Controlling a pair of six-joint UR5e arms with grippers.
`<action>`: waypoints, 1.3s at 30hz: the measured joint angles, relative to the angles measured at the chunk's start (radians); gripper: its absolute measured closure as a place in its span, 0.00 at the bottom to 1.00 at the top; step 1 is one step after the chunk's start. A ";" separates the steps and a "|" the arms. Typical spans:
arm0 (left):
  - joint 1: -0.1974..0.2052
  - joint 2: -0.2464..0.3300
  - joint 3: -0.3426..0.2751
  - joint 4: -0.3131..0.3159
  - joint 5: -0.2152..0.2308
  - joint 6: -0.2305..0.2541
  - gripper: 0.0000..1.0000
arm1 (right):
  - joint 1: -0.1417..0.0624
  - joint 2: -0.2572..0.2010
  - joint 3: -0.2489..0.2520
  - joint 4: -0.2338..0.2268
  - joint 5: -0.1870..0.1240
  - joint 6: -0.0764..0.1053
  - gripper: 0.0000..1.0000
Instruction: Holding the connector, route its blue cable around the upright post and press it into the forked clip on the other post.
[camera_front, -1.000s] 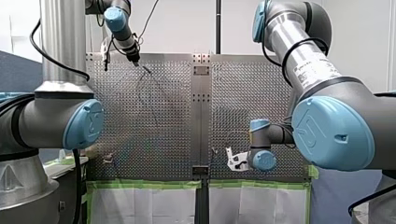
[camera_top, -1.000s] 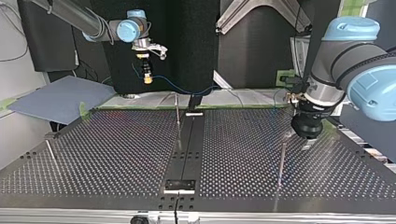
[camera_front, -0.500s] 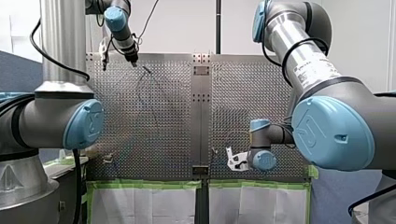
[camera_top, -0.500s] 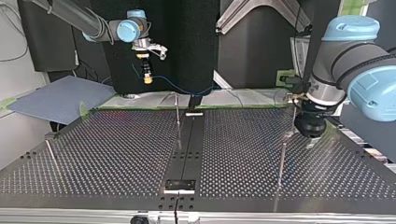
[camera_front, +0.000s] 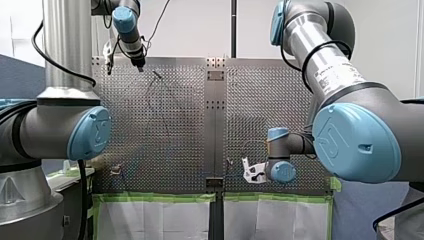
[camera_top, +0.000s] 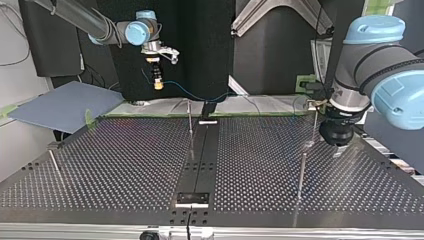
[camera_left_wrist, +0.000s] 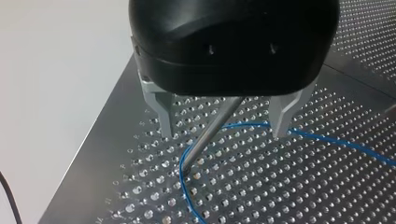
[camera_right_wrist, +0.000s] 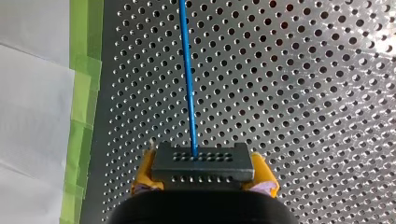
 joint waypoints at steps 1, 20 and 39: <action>0.000 0.001 0.000 0.003 0.000 0.003 0.00 | 0.000 0.000 0.000 0.000 0.000 0.000 1.00; -0.065 0.003 -0.073 0.149 0.045 0.145 0.00 | 0.000 0.000 0.000 0.000 -0.002 0.005 1.00; -0.175 -0.054 -0.248 0.325 0.021 0.214 0.00 | 0.000 0.000 0.000 -0.001 -0.002 0.005 1.00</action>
